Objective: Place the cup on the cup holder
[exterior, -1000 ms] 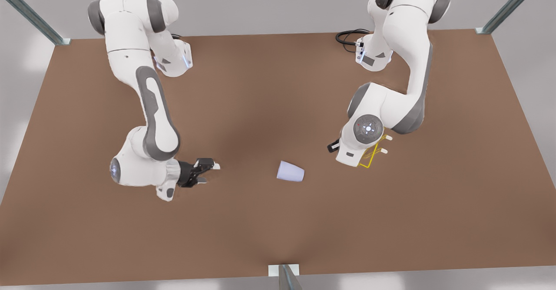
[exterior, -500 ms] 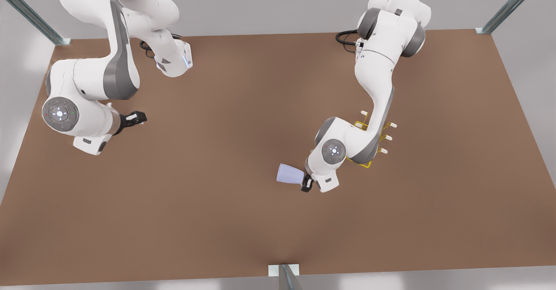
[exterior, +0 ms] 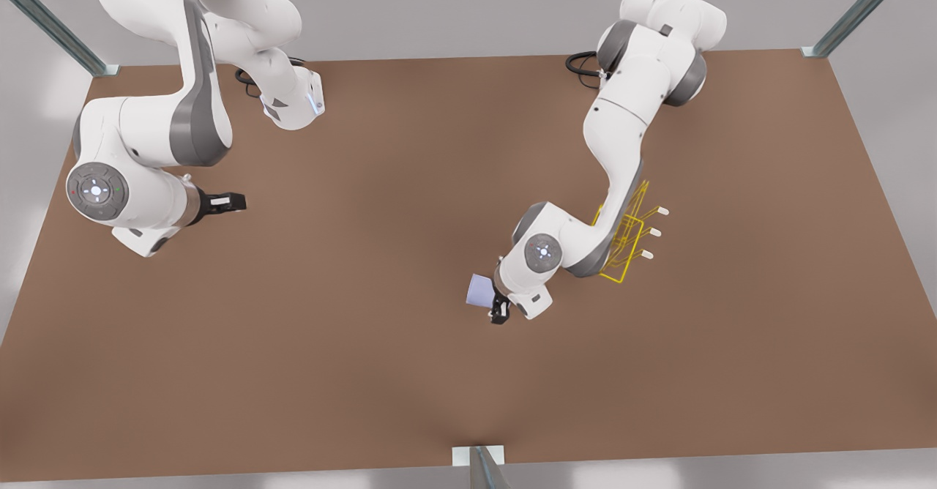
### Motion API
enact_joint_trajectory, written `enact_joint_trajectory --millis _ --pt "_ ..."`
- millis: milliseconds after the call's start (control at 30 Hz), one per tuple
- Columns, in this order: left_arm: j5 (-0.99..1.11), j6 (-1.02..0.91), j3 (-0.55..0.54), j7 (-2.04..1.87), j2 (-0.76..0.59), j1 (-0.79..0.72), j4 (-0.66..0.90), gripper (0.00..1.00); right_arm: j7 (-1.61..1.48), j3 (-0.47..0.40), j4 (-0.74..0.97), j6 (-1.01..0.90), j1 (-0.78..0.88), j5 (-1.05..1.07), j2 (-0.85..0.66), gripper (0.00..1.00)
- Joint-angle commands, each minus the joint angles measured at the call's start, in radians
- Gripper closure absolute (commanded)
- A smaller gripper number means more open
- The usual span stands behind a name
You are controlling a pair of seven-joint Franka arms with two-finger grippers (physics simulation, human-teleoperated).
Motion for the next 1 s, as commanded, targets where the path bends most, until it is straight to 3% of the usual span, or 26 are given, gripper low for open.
enact_joint_trajectory --millis 0,267,967 --pt "0.002 0.032 0.0 -0.072 0.001 0.0 -0.004 0.0 0.154 -0.001 0.001 -0.003 0.002 0.002 -0.001 0.0" --pt "-0.001 0.032 -0.014 0.158 0.001 -0.003 -0.039 0.0 0.156 -0.001 0.001 -0.003 0.006 0.002 0.002 0.0" --pt "-0.003 0.201 -0.028 0.218 0.041 -0.005 -0.128 0.0 0.15 0.001 0.001 -0.001 0.011 0.019 0.01 0.0"
